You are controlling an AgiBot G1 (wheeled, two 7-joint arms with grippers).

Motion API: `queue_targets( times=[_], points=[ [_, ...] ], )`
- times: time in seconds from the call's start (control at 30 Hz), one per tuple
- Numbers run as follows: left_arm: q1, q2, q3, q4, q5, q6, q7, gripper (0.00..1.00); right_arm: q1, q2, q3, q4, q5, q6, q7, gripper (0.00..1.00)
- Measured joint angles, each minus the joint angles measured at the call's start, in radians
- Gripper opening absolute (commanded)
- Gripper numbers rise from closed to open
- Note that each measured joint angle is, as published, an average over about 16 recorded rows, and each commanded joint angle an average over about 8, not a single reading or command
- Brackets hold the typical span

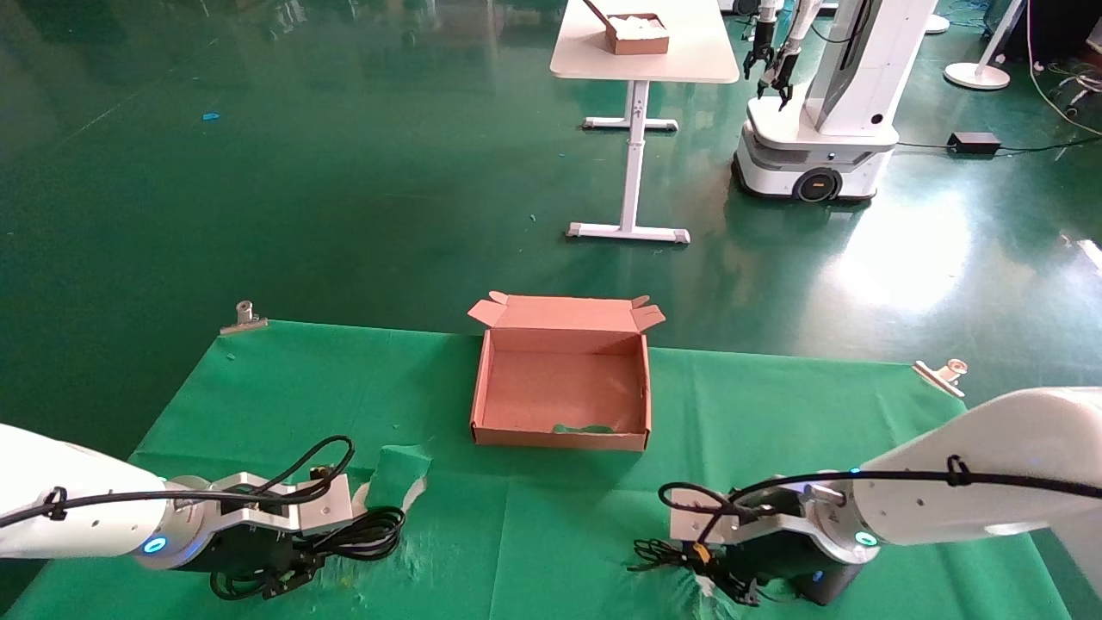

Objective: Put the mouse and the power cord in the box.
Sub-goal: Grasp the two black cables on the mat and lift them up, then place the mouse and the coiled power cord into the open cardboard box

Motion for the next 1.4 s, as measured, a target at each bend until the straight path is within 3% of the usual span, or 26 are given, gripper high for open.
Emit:
queue_targets(
  times=[0.43,0.83,1.1,1.4],
  points=[
    [-0.019,-0.029,-0.017,-0.018,-0.026,0.017,0.010,0.00,0.049,0.061,0.029,0.029,0.027,-0.024,-0.027,0.00],
    [-0.143,-0.081,-0.124,-0.087,-0.237,0.110,0.027,0.00,0.151,0.123,0.071,0.015,0.012,0.004,-0.028,0.00],
    [-0.220,0.034,-0.163,-0.043,-0.344,0.098,0.060,0.00,0.230,0.135,0.091,-0.020,-0.019,0.044,-0.026,0.00],
    [-0.217,0.254,-0.101,0.099,-0.256,-0.114,0.221,0.00,0.298,0.174,0.112,-0.020,-0.032,0.051,-0.030,0.00]
  ],
)
